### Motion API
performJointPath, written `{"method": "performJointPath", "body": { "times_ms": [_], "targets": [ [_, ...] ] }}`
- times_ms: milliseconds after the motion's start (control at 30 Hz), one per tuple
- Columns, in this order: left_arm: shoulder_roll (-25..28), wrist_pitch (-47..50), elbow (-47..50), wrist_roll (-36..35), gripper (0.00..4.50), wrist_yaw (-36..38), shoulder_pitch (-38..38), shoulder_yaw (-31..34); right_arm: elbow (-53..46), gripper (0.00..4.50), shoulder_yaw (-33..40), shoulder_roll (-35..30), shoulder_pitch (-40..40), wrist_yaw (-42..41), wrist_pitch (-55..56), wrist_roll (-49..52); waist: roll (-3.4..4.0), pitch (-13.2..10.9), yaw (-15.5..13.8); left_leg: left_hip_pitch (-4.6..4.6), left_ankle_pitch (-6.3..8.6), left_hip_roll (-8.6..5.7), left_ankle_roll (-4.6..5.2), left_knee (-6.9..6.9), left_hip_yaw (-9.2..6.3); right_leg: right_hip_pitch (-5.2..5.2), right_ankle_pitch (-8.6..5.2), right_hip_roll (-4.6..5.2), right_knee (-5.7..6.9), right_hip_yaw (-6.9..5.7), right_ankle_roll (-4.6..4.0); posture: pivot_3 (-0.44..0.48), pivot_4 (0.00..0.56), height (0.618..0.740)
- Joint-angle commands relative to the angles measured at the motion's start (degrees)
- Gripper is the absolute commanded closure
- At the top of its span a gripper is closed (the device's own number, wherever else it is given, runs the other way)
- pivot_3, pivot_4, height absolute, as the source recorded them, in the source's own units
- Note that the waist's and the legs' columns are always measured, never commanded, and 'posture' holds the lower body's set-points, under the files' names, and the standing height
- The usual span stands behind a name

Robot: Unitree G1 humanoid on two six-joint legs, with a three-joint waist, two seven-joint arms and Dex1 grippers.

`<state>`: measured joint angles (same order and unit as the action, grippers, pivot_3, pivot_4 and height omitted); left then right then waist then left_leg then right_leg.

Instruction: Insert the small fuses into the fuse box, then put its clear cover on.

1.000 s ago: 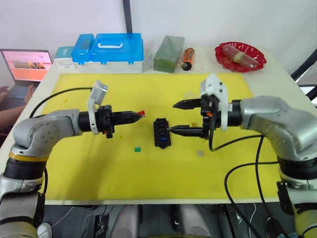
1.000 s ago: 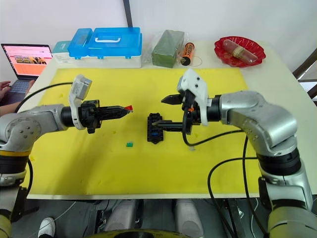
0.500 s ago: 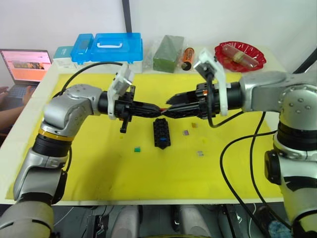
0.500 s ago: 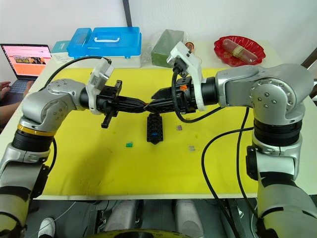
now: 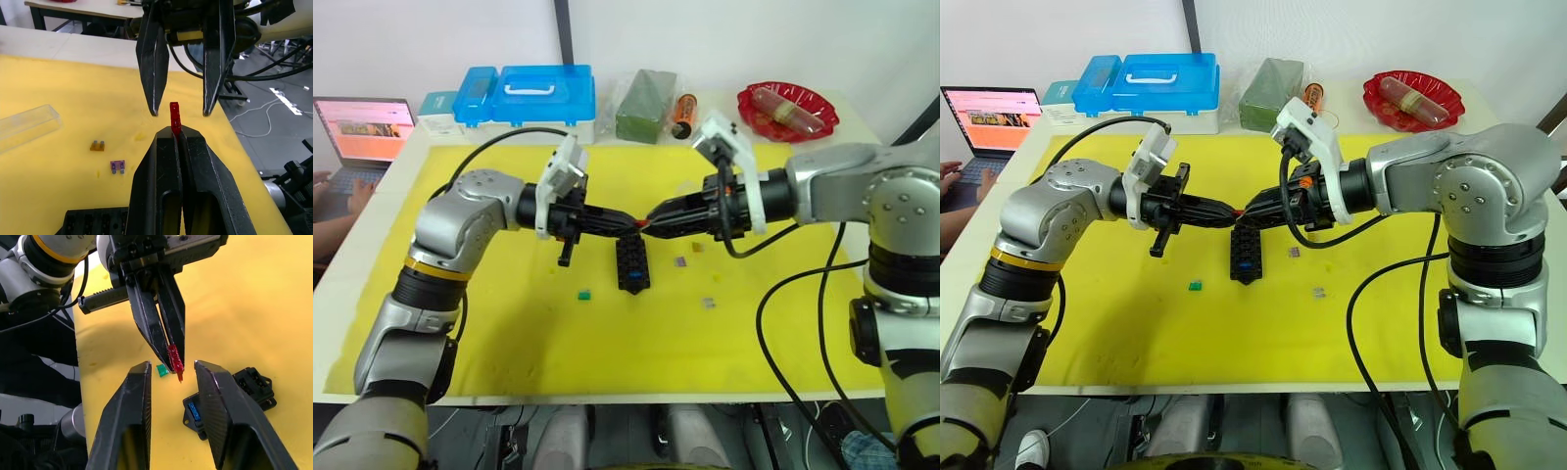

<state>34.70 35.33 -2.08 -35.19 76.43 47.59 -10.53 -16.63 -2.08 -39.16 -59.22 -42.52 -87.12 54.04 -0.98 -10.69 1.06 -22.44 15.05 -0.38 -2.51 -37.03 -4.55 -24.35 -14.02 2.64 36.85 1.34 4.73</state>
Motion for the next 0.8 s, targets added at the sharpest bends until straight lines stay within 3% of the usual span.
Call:
{"method": "performJointPath", "body": {
  "times_ms": [33,133,267,800],
  "targets": [
    [-0.1,-0.8,1.4,0.5,4.50,0.3,0.3,1.4,-0.7,3.08,0.3,-1.0,-0.8,-0.6,1.5,-0.4,0.00,0.0,0.0,0.00,0.00,0.00,0.00,0.00,0.00,0.00,0.00,0.00,0.00,0.00,0.00,0.000,0.150,0.740],
    [-0.1,-0.7,1.6,0.6,4.50,0.4,0.3,1.4,-0.6,3.24,0.1,-1.0,-0.6,-0.5,1.7,-0.7,0.00,0.0,0.0,0.00,0.00,0.00,0.00,0.00,0.00,0.00,0.00,0.00,0.00,0.00,0.00,0.000,0.150,0.740],
    [-0.4,-0.7,1.5,0.9,4.50,0.4,0.3,1.3,-0.9,4.24,-0.4,-1.3,-0.5,-1.0,2.3,-0.8,0.00,0.0,0.0,0.00,0.00,0.00,0.00,0.00,0.00,0.00,0.00,0.00,0.01,0.00,0.00,0.000,0.150,0.740],
    [-1.2,-0.8,1.7,1.3,4.50,-0.2,-0.2,1.6,-1.1,4.38,-1.3,-1.3,-0.1,-1.0,3.1,-1.8,0.00,0.0,0.0,0.00,0.00,0.00,0.00,-0.01,-0.01,0.00,0.00,0.00,0.02,-0.01,0.00,0.000,0.150,0.740]
  ]
}}
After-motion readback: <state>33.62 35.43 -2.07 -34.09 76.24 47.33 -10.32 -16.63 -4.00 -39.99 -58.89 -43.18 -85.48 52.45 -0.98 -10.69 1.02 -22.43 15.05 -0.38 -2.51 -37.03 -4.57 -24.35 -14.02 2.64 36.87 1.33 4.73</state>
